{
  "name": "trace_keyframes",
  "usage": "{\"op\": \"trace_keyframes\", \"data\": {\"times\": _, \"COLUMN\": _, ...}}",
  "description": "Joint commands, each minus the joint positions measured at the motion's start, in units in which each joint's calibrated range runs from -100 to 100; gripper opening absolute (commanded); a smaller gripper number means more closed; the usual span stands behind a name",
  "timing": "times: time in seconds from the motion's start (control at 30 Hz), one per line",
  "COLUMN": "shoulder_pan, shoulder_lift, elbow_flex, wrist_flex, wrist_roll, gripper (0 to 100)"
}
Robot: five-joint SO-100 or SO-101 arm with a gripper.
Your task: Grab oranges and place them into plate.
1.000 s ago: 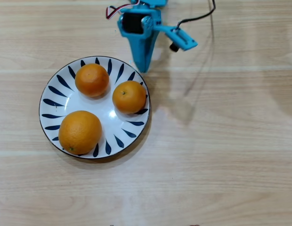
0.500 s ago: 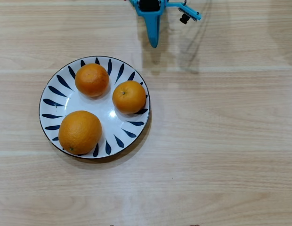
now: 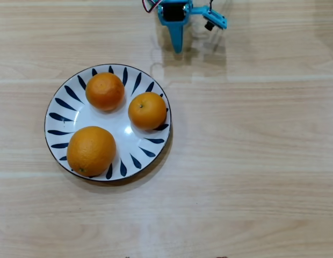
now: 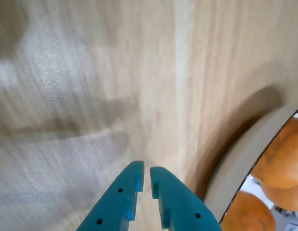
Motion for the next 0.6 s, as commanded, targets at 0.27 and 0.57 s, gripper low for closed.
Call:
{"op": "trace_keyframes", "data": {"times": 0.27, "shoulder_pan": -1.44, "shoulder_lift": -0.59, "elbow_flex": 1.35, "wrist_flex": -0.43, "wrist_roll": -0.43, "gripper": 2}}
{"op": "trace_keyframes", "data": {"times": 0.57, "shoulder_pan": -1.44, "shoulder_lift": -0.59, "elbow_flex": 1.35, "wrist_flex": -0.43, "wrist_roll": -0.38, "gripper": 2}}
